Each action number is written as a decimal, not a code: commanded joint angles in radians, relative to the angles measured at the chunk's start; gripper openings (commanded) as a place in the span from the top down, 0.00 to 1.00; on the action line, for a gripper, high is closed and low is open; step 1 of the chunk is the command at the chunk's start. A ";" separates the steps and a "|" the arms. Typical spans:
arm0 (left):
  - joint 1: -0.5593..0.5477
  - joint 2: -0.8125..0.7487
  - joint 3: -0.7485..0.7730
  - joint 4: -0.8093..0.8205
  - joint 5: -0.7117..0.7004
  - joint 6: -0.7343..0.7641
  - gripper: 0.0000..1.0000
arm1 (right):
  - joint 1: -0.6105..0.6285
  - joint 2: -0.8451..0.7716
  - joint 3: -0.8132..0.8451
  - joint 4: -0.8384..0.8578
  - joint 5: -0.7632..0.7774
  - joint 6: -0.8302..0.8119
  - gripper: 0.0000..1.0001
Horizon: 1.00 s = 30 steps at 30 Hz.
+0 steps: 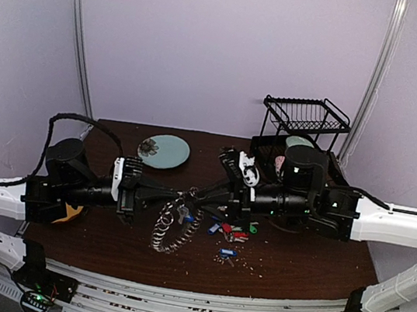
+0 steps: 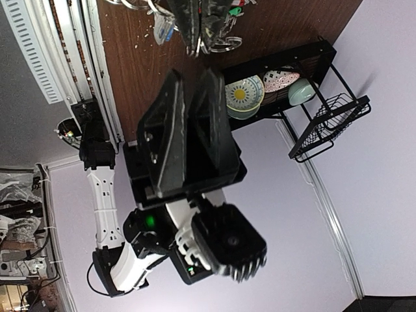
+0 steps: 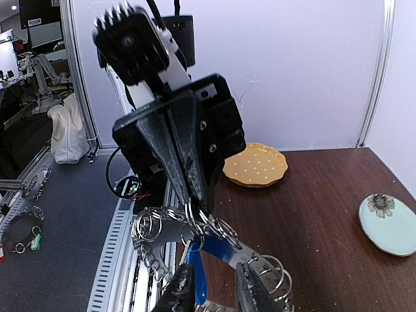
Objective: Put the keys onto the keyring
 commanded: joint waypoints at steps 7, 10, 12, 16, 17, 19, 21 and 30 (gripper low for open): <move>-0.004 -0.020 0.017 0.088 -0.004 0.007 1.00 | 0.038 -0.028 -0.026 0.128 0.038 -0.025 0.76; -0.005 -0.022 0.017 0.086 -0.004 0.008 1.00 | 0.045 -0.001 -0.019 0.156 0.037 -0.009 0.70; -0.004 -0.021 0.017 0.085 -0.004 0.009 1.00 | 0.051 0.014 -0.006 0.162 0.033 -0.009 0.71; -0.004 -0.023 0.017 0.084 -0.004 0.010 1.00 | 0.055 0.034 -0.005 0.188 0.042 0.005 0.78; -0.004 -0.024 0.017 0.085 -0.003 0.010 1.00 | 0.056 0.039 -0.002 0.188 0.048 0.006 0.78; -0.005 -0.025 0.017 0.084 -0.001 0.011 1.00 | 0.056 0.047 0.003 0.188 0.062 0.008 0.79; -0.005 -0.025 0.017 0.083 0.002 0.011 1.00 | 0.057 0.053 0.008 0.189 0.067 0.011 0.80; -0.004 -0.022 0.017 0.079 0.002 0.014 1.00 | 0.056 0.054 0.016 0.197 0.057 0.024 0.85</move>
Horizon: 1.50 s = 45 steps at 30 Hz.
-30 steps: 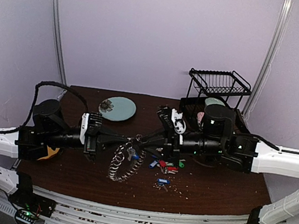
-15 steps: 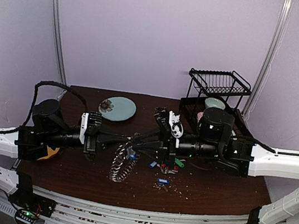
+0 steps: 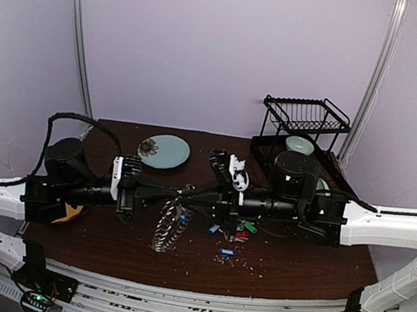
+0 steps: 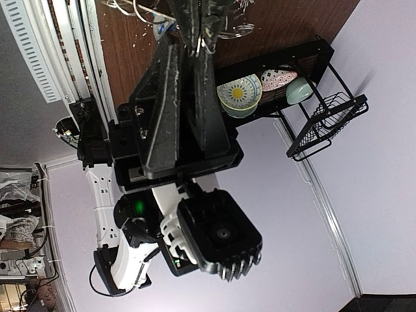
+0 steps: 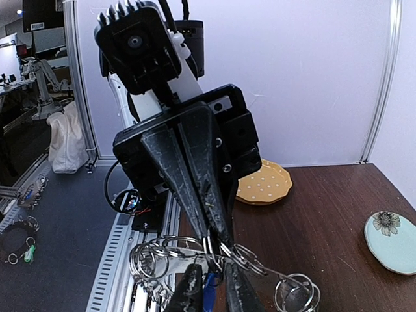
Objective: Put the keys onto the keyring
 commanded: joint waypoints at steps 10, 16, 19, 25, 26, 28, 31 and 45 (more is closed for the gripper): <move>-0.005 -0.015 0.012 0.075 0.000 0.010 1.00 | 0.005 -0.023 0.042 -0.024 0.023 0.013 1.00; -0.006 0.002 0.030 0.048 -0.002 -0.003 1.00 | 0.005 -0.063 0.056 -0.131 0.089 -0.003 1.00; -0.005 0.006 0.035 0.044 -0.026 -0.016 1.00 | 0.004 -0.072 0.074 -0.204 0.118 -0.014 1.00; -0.005 0.014 0.052 0.030 -0.029 -0.040 0.83 | 0.002 -0.091 0.104 -0.349 0.164 -0.049 1.00; -0.005 0.013 0.056 0.021 -0.029 -0.040 0.83 | 0.003 -0.095 0.113 -0.391 0.170 -0.056 1.00; -0.005 0.012 0.067 0.008 -0.025 -0.038 0.79 | 0.004 -0.105 0.124 -0.446 0.184 -0.063 1.00; -0.005 0.019 0.083 -0.018 -0.010 -0.032 0.73 | 0.002 -0.113 0.145 -0.531 0.218 -0.069 1.00; -0.005 0.075 0.107 -0.071 0.092 -0.012 0.71 | 0.003 -0.093 0.295 -0.862 0.180 -0.165 1.00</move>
